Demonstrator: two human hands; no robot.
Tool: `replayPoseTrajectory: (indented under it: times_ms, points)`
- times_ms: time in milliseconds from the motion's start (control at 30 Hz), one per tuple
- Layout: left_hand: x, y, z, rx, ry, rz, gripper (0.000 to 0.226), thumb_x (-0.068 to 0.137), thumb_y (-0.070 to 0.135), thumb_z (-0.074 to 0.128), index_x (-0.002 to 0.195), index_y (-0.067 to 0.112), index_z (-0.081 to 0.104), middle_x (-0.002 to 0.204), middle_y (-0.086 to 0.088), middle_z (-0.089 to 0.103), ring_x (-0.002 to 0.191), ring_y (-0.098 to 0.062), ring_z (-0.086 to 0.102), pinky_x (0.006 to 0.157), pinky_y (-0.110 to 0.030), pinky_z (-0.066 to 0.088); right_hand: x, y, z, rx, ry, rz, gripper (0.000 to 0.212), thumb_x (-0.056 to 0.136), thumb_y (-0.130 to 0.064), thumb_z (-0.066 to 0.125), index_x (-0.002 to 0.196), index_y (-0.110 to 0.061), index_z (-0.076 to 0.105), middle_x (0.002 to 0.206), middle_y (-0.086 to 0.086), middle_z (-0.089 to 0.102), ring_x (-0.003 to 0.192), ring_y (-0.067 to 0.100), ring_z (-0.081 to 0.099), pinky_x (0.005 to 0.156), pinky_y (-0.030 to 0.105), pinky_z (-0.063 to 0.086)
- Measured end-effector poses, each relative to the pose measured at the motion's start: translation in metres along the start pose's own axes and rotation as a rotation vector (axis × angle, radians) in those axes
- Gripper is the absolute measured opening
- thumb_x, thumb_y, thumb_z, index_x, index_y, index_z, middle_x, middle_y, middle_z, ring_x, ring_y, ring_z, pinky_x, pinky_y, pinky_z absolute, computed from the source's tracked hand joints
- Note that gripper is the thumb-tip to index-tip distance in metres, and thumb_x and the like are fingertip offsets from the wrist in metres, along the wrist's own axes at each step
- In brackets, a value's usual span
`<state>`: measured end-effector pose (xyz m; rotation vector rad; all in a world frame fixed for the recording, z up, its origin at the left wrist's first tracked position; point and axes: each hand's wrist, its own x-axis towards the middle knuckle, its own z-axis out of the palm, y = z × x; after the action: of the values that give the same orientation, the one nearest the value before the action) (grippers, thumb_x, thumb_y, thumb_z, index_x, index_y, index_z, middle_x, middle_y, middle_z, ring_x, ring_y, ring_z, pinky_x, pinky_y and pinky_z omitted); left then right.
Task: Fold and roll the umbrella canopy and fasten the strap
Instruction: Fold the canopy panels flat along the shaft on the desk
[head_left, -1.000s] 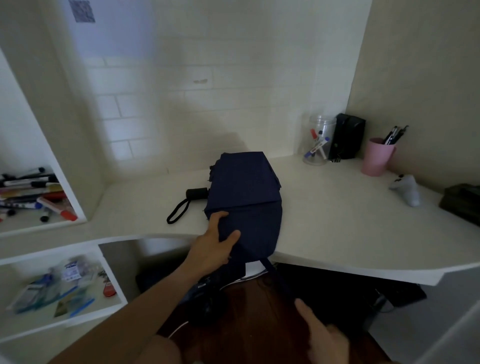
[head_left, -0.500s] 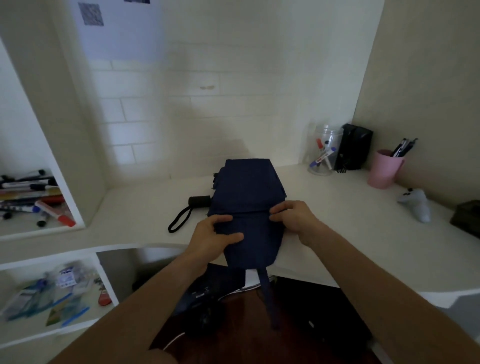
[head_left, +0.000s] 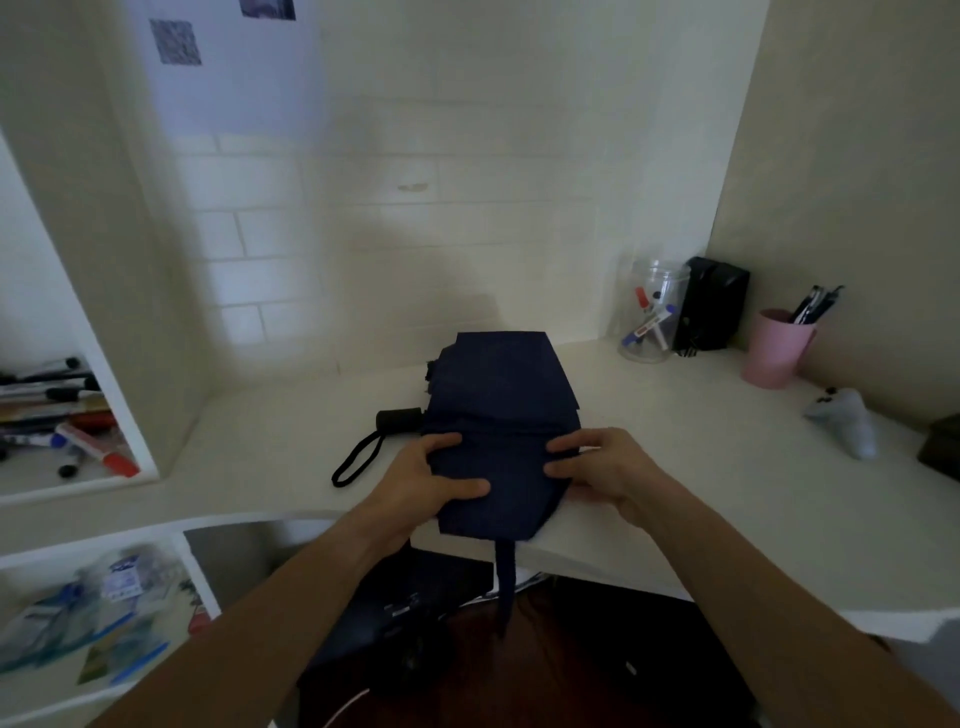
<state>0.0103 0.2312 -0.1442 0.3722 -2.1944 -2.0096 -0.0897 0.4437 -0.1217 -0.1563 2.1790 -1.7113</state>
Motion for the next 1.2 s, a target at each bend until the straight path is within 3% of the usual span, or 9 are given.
replayPoseTrajectory:
  times_ms: [167, 433, 567, 767, 867, 933, 1000, 1100, 1200]
  points:
    - [-0.008, -0.002, -0.006, 0.027, 0.019, 0.030, 0.081, 0.075, 0.006, 0.087, 0.145, 0.012, 0.048, 0.140, 0.000, 0.051, 0.114, -0.015, 0.062, 0.072, -0.028, 0.063, -0.005, 0.005, -0.006, 0.129, 0.075, -0.101, 0.028, 0.076, 0.001, 0.080, 0.102, -0.007, 0.075, 0.109, 0.017, 0.072, 0.096, 0.027, 0.070, 0.085, 0.039, 0.060]
    - [-0.015, -0.004, -0.015, 0.223, -0.017, 0.042, 0.093, 0.067, 0.014, 0.094, 0.147, 0.017, 0.045, 0.141, 0.007, 0.049, 0.118, -0.012, 0.057, 0.080, -0.012, 0.054, -0.022, 0.021, -0.007, -0.140, 0.003, -0.081, 0.039, 0.067, 0.002, 0.086, 0.103, -0.008, 0.076, 0.107, 0.018, 0.071, 0.098, 0.026, 0.069, 0.084, 0.029, 0.054]
    - [-0.017, -0.008, -0.018, 0.252, -0.010, 0.031, 0.099, 0.064, 0.014, 0.096, 0.148, 0.018, 0.045, 0.146, 0.004, 0.049, 0.122, -0.018, 0.060, 0.106, -0.037, 0.051, -0.031, 0.023, -0.015, -0.088, -0.062, -0.123, 0.039, 0.069, -0.001, 0.086, 0.106, -0.011, 0.076, 0.107, 0.020, 0.072, 0.101, 0.026, 0.069, 0.083, 0.023, 0.055]
    - [-0.020, -0.002, -0.021, 0.319, -0.046, 0.037, 0.092, 0.069, 0.021, 0.093, 0.148, 0.021, 0.046, 0.146, 0.004, 0.049, 0.122, -0.015, 0.058, 0.100, -0.031, 0.054, -0.039, 0.011, -0.013, -0.419, 0.069, -0.156, 0.029, 0.074, -0.020, 0.086, 0.102, -0.018, 0.077, 0.102, -0.002, 0.070, 0.091, 0.015, 0.067, 0.071, 0.018, 0.049]
    - [-0.028, 0.004, -0.020, 0.746, 0.126, 0.181, 0.067, 0.081, 0.043, 0.081, 0.139, 0.024, 0.055, 0.136, -0.003, 0.048, 0.116, -0.017, 0.057, 0.092, -0.028, 0.052, -0.041, -0.003, -0.002, -0.679, 0.217, -0.550, 0.020, 0.084, -0.027, 0.075, 0.103, -0.025, 0.076, 0.103, -0.008, 0.065, 0.087, 0.011, 0.064, 0.083, 0.023, 0.048]
    - [-0.032, 0.004, -0.015, 1.007, 0.333, 0.516, 0.045, 0.086, 0.046, 0.072, 0.123, 0.020, 0.066, 0.124, -0.008, 0.049, 0.102, -0.021, 0.059, 0.084, -0.029, 0.049, -0.037, -0.002, 0.005, -0.750, 0.117, -0.764, 0.019, 0.091, -0.026, 0.066, 0.109, -0.024, 0.074, 0.108, -0.006, 0.065, 0.094, 0.011, 0.063, 0.089, 0.026, 0.049]
    - [-0.030, 0.003, -0.007, 1.106, 0.250, 0.712, 0.039, 0.094, 0.048, 0.058, 0.119, 0.020, 0.067, 0.119, -0.005, 0.051, 0.100, -0.021, 0.058, 0.087, -0.032, 0.051, -0.028, 0.008, 0.012, -0.911, -0.007, -0.836, 0.026, 0.097, -0.032, 0.056, 0.119, -0.025, 0.067, 0.120, -0.006, 0.062, 0.108, 0.014, 0.058, 0.097, 0.029, 0.046]
    - [-0.011, -0.007, 0.001, 1.251, -0.006, 0.549, 0.064, 0.096, 0.062, 0.023, 0.140, 0.027, 0.054, 0.139, 0.001, 0.052, 0.126, -0.020, 0.051, 0.108, -0.039, 0.042, -0.012, 0.022, 0.020, -1.077, -0.121, -0.787, 0.041, 0.102, -0.040, 0.044, 0.138, -0.024, 0.053, 0.140, -0.003, 0.053, 0.127, 0.019, 0.047, 0.110, 0.032, 0.037]
    - [0.013, -0.014, -0.004, 1.278, -0.036, 0.436, 0.072, 0.091, 0.069, 0.015, 0.145, 0.031, 0.047, 0.153, 0.004, 0.044, 0.139, -0.020, 0.043, 0.115, -0.042, 0.035, 0.002, 0.022, 0.023, -1.139, -0.140, -0.725, 0.047, 0.104, -0.042, 0.038, 0.147, -0.022, 0.044, 0.150, -0.002, 0.044, 0.136, 0.020, 0.036, 0.116, 0.031, 0.027]
